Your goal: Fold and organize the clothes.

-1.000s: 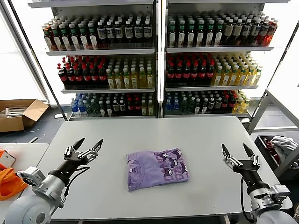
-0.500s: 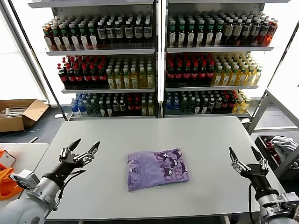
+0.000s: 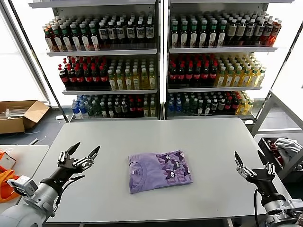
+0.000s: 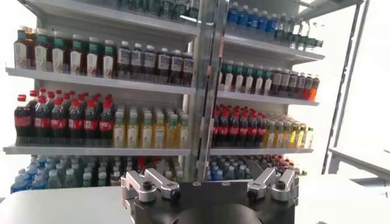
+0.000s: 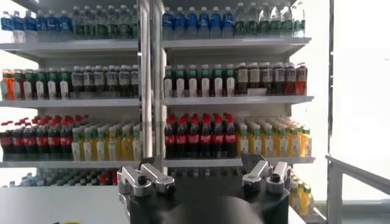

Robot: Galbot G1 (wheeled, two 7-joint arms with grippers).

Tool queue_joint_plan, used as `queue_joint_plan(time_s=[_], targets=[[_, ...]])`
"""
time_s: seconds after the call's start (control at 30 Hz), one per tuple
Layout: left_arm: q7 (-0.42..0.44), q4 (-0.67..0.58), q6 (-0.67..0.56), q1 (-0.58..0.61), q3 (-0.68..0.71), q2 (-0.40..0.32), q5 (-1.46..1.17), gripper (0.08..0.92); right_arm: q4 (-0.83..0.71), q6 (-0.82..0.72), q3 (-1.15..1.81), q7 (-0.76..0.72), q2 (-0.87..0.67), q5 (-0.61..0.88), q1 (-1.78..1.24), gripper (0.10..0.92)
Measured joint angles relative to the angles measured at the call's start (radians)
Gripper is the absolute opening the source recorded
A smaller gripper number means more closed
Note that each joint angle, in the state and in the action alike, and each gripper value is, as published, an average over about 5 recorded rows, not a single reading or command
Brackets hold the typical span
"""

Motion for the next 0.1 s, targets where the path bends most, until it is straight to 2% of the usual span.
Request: queue_joint_plan(time_s=[0.1], targets=[[0.009,-0.005,0.002,0.007,-0.007,-0.004,0.013,0.823,0.002,0.005,0.004,-0.007,0.003,0.0,-0.004,0.823]])
